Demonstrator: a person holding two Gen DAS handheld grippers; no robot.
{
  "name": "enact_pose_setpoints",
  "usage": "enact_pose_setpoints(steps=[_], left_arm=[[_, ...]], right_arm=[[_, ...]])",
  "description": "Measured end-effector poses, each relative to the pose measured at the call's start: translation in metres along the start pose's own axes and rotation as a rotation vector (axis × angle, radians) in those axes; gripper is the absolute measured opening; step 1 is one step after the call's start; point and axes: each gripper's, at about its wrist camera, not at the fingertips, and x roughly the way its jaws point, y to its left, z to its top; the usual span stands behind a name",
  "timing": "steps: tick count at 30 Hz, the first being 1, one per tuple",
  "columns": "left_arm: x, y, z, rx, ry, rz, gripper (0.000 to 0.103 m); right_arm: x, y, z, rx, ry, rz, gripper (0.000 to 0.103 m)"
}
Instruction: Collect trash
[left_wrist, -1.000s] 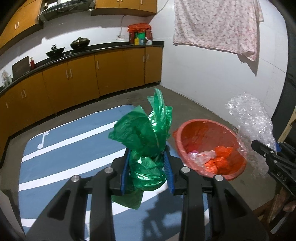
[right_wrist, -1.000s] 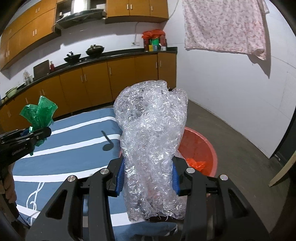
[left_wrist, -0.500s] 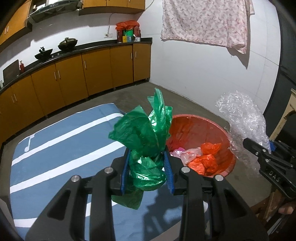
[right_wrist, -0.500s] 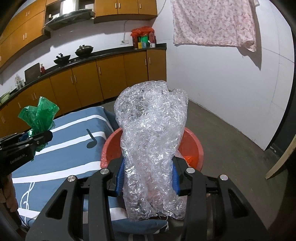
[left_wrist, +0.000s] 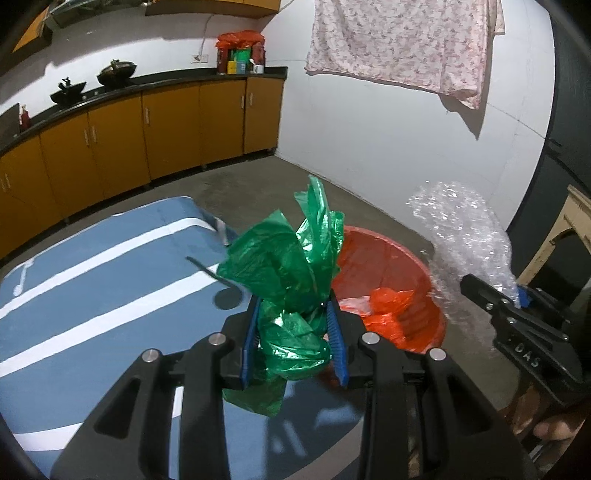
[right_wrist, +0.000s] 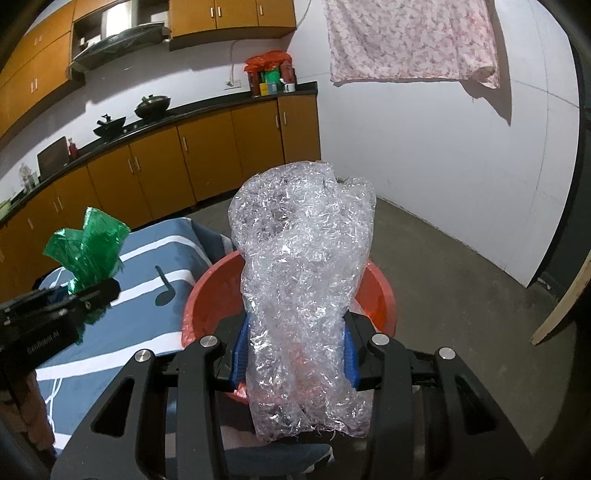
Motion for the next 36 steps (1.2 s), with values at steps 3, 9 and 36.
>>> enact_pose_setpoints(steps=[3, 9, 36], left_arm=[[0.014, -0.007, 0.001, 0.005, 0.01, -0.021, 0.033], [0.044, -0.017, 0.006, 0.011, 0.037, -0.056, 0.033], [0.09, 0.011, -0.002, -0.052, 0.119, -0.031, 0.07]], right_arm=[[0.009, -0.003, 0.002, 0.013, 0.004, 0.001, 0.041], [0.03, -0.009, 0.002, 0.039, 0.028, 0.007, 0.041], [0.031, -0.042, 0.0, 0.115, 0.002, 0.049, 0.084]])
